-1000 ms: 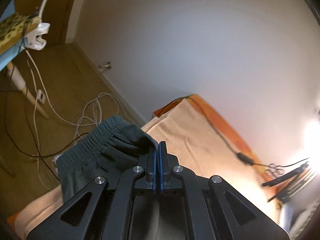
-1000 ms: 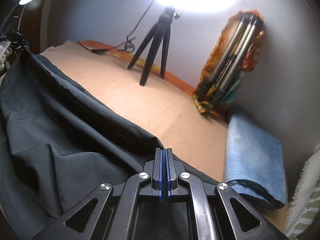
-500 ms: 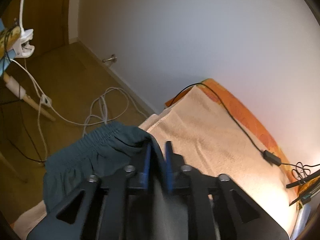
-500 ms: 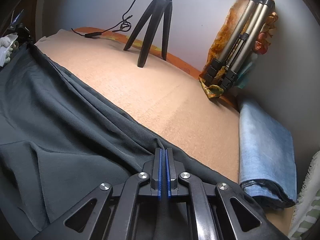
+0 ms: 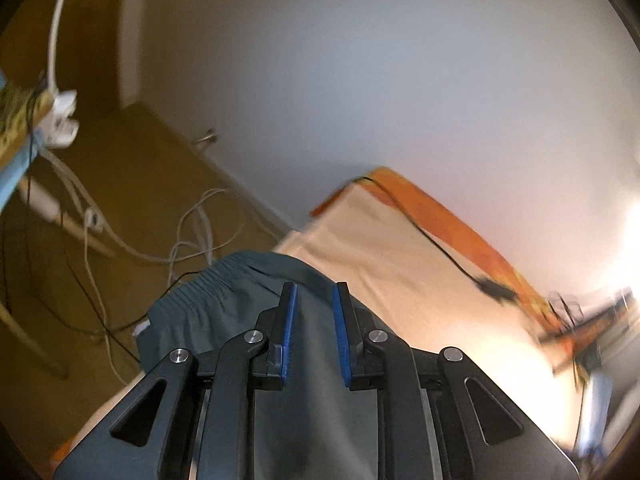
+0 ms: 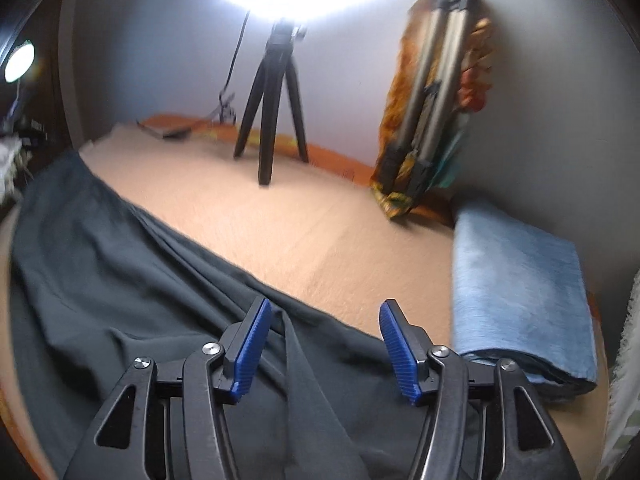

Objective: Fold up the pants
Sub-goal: 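Open both tools and release the pants onto the bed, then grasp the elastic ankle cuffs with the right tool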

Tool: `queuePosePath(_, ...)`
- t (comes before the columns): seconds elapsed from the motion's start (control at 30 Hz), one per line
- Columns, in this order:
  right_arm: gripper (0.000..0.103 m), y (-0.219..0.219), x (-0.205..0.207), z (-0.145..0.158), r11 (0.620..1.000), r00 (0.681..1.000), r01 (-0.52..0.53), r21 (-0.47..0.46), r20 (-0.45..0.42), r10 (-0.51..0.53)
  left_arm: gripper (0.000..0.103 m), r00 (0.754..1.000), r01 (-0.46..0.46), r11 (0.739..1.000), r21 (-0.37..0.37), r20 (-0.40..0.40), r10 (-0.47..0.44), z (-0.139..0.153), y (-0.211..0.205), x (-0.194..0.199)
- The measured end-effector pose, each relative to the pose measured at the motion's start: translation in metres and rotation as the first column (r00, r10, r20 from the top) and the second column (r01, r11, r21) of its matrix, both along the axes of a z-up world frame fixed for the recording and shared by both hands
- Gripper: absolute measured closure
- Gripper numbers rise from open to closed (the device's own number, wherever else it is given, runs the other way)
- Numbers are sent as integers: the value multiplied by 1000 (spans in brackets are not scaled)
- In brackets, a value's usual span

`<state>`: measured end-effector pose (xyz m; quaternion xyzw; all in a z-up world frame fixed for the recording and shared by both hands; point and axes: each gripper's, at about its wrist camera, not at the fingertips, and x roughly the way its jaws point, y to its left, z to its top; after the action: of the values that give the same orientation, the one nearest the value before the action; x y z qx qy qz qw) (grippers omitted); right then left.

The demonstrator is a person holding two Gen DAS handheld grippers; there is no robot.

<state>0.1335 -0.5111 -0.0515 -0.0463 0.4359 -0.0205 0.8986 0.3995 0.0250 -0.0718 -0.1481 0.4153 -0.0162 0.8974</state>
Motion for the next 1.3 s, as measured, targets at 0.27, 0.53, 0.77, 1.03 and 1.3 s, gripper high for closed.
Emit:
queuePosePath(0.27,43,-39,-73,64,994,993,73,85,88,-80,87,952,301,954,-9,55,-300,39,-80,-93)
queuePosePath(0.53,44,-46,-183,72,999,998,37,30,45,-38,87,840,541,841,-6,47,-540,52,-165,-182)
queuePosePath(0.77,43,-38,-252,60,996,996,-88,10,-19,88,65,697,717,697,23,-25,-717,25,-241,-249)
queuePosePath(1.03,43,-25,-263,34,971,974,-222,-89,-75,216,65,544,835,549,-32,-105,-833,-10,-308,-306)
queuePosePath(1.3,62,1,-258,0,908,933,-354,-225,-153,326,65,471,876,481,-25,-171,-866,-30,-330,-323)
